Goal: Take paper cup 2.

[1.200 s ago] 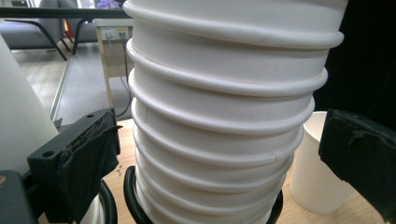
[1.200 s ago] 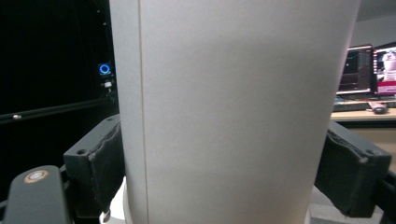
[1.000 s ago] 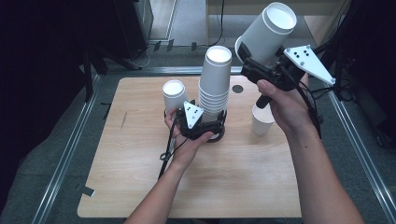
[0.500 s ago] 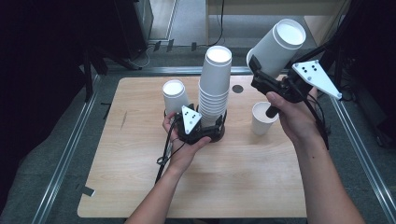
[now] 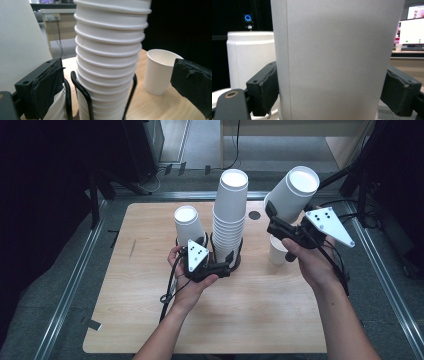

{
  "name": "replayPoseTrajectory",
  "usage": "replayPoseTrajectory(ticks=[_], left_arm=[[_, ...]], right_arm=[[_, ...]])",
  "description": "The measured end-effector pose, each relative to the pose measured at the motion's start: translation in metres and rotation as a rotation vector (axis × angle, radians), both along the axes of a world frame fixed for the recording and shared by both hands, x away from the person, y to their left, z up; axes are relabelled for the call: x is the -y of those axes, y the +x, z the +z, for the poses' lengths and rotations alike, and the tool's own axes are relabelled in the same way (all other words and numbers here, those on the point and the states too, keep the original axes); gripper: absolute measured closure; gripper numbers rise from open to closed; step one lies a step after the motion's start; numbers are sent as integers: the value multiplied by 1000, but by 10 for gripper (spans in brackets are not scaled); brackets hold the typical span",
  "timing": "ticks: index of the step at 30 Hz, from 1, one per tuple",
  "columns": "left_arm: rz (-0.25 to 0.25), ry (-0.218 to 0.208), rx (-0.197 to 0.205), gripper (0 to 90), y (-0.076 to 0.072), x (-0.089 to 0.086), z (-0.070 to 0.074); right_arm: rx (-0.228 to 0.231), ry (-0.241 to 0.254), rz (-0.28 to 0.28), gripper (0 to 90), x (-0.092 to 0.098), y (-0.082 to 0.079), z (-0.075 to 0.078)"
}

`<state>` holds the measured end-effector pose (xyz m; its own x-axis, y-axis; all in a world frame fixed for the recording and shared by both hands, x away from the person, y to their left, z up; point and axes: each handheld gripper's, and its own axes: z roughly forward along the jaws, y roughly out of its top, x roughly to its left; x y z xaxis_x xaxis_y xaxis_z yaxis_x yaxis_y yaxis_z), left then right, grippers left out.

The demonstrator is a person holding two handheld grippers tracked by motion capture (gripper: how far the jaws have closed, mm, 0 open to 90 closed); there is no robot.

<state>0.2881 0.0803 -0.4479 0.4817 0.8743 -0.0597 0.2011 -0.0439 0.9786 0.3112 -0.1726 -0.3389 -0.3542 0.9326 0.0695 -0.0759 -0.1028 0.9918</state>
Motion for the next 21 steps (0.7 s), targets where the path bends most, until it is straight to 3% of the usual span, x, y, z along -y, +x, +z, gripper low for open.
replayPoseTrajectory(ticks=[5,7,17,21], left_arm=[[-61,-36,-41,0,-9,-9,5],[-85,-29,-47,0,-12,-13,7],[-117,56,-115,0,-27,-22,9],[-117,110,-135,0,-31,-25,8]], right_arm=[[-3,-40,-5,132,-3,-6,-15],[-6,-54,-7,132,-5,-9,-21],[-32,-111,-14,132,-10,-19,-59],[-38,-141,-20,131,-13,-24,-75]])
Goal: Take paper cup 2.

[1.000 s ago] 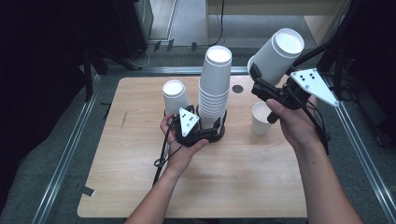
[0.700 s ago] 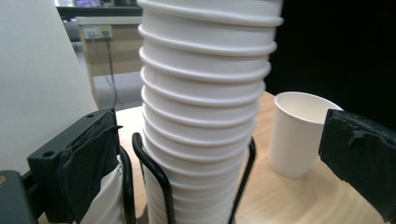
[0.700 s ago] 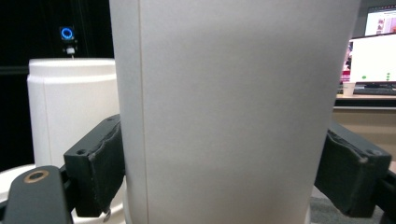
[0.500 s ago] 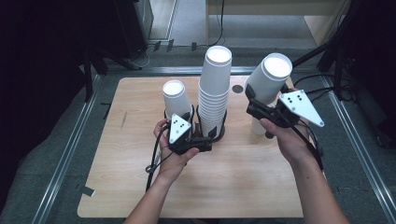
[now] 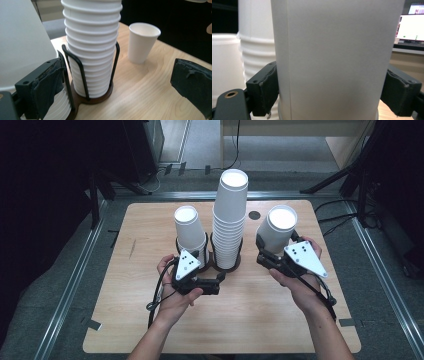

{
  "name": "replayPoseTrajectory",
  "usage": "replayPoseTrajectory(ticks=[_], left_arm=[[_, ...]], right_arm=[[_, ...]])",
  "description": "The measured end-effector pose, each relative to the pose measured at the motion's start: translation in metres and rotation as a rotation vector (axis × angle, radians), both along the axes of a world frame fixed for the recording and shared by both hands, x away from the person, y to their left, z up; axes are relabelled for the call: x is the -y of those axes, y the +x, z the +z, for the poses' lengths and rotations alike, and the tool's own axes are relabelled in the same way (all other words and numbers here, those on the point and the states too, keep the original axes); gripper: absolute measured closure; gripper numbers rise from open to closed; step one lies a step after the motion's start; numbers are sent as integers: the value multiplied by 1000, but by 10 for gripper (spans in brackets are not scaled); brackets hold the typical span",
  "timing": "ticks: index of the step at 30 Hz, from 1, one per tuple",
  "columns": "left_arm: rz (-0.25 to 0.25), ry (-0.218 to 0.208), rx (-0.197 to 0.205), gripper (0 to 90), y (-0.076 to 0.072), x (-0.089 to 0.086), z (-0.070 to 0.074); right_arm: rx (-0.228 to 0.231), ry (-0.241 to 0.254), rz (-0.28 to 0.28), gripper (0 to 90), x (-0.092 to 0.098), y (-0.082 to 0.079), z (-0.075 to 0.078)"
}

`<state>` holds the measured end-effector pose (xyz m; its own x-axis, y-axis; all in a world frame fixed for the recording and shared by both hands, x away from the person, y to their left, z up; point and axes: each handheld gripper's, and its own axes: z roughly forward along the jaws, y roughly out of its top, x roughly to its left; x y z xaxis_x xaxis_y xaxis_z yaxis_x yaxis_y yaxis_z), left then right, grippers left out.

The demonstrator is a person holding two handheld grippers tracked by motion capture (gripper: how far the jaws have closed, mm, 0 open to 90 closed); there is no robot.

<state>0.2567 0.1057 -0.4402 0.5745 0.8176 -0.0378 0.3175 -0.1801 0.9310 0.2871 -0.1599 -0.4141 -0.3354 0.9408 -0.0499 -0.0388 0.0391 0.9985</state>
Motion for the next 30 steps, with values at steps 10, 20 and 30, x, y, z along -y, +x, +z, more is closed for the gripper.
replayPoseTrajectory(ticks=[10,20,30], left_arm=[[-39,-13,-62,0,-4,-8,4],[-92,-5,-81,0,-7,-15,14],[-130,-5,-71,0,-11,-13,16]], right_arm=[[17,-103,11,129,-17,-14,-22],[-1,-157,19,129,-24,-22,-45],[16,-275,1,129,-31,-27,-68]])
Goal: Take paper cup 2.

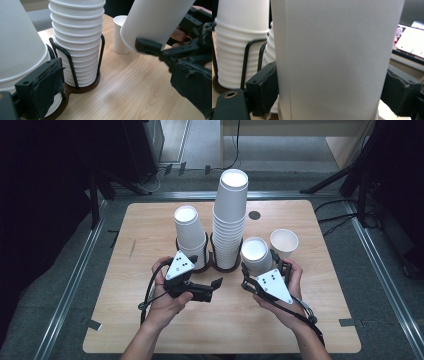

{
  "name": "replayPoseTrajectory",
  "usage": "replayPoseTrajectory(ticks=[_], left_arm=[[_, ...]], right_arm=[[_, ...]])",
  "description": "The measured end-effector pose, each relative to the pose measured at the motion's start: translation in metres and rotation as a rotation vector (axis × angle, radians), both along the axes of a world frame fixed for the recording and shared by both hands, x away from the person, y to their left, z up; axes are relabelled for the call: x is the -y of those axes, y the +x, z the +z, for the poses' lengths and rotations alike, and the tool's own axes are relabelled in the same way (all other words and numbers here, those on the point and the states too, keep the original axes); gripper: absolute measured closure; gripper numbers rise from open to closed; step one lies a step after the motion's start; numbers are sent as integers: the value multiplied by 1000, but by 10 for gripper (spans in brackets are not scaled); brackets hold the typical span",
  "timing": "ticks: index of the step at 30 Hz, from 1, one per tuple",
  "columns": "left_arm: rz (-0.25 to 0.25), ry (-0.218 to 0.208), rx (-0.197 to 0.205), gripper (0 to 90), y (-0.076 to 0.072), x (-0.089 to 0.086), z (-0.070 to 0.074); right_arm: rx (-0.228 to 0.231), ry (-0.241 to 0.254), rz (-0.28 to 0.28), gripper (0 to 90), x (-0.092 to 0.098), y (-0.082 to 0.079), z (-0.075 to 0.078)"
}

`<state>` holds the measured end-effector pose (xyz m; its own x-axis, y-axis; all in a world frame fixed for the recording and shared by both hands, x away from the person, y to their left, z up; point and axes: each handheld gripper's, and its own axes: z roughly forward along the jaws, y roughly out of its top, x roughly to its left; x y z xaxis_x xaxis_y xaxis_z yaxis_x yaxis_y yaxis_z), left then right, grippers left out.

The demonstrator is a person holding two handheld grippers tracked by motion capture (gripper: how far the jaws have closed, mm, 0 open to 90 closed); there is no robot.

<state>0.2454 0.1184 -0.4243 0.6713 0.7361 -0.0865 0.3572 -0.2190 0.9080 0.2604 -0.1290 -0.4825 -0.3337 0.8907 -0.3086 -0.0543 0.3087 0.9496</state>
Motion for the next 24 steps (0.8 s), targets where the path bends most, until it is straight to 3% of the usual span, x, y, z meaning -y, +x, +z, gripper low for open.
replayPoseTrajectory(ticks=[13,24], left_arm=[[-60,-11,-25,0,-4,3,6],[-75,47,-81,0,-5,12,6]], right_arm=[[18,-115,52,128,-16,-8,-20],[19,-164,109,128,-27,-14,-29]])
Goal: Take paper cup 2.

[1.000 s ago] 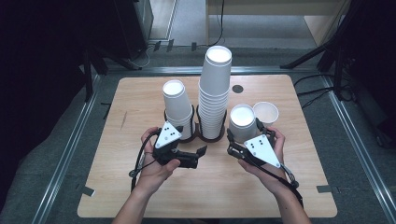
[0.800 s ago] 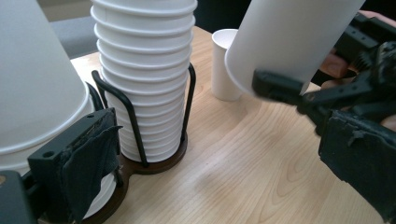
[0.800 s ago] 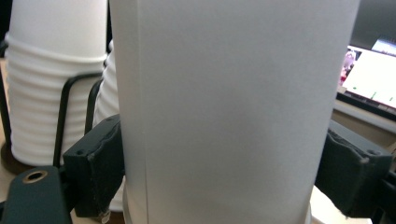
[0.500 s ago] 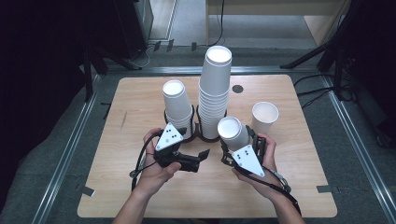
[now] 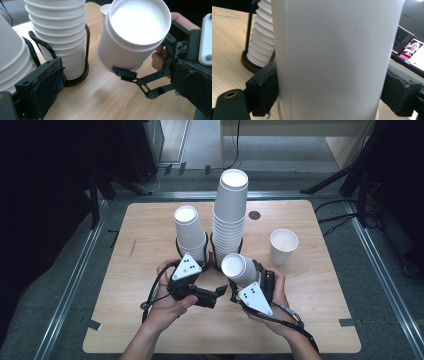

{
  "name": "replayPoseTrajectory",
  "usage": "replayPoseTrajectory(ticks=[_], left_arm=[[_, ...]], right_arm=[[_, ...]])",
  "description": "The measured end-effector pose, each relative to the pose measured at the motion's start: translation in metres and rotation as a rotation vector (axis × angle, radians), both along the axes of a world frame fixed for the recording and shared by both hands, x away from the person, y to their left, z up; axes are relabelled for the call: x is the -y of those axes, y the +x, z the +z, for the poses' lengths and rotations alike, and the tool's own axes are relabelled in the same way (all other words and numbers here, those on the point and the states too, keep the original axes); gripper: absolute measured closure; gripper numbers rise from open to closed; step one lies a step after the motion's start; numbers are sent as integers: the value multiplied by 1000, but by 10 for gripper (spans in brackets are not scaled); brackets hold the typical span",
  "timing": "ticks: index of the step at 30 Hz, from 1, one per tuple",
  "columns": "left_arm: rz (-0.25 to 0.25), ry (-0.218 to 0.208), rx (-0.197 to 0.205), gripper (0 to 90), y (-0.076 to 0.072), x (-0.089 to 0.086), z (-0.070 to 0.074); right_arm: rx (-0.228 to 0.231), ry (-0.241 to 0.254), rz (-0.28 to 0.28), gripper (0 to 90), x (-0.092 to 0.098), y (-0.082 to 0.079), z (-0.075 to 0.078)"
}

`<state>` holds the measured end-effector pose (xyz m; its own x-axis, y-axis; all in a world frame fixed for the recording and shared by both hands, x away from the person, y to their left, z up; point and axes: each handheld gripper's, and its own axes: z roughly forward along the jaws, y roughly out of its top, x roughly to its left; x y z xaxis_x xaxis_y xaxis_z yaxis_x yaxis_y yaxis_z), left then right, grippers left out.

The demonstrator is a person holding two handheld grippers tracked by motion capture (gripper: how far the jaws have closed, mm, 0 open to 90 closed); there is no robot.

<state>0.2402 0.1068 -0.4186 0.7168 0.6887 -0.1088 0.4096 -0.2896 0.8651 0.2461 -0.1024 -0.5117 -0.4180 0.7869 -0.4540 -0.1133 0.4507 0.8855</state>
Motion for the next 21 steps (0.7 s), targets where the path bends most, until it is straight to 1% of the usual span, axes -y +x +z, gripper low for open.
replayPoseTrajectory(ticks=[2,5,11,21], left_arm=[[-4,11,-5,0,0,1,-1],[-7,18,-18,0,1,2,-2],[-5,34,-30,0,1,5,-3],[-13,41,-62,0,1,9,-6]], right_arm=[[1,-8,13,128,-2,-1,-2],[1,-21,27,128,-5,-3,-4],[0,-42,64,128,-10,-6,-8],[11,-67,121,128,-16,-12,-11]])
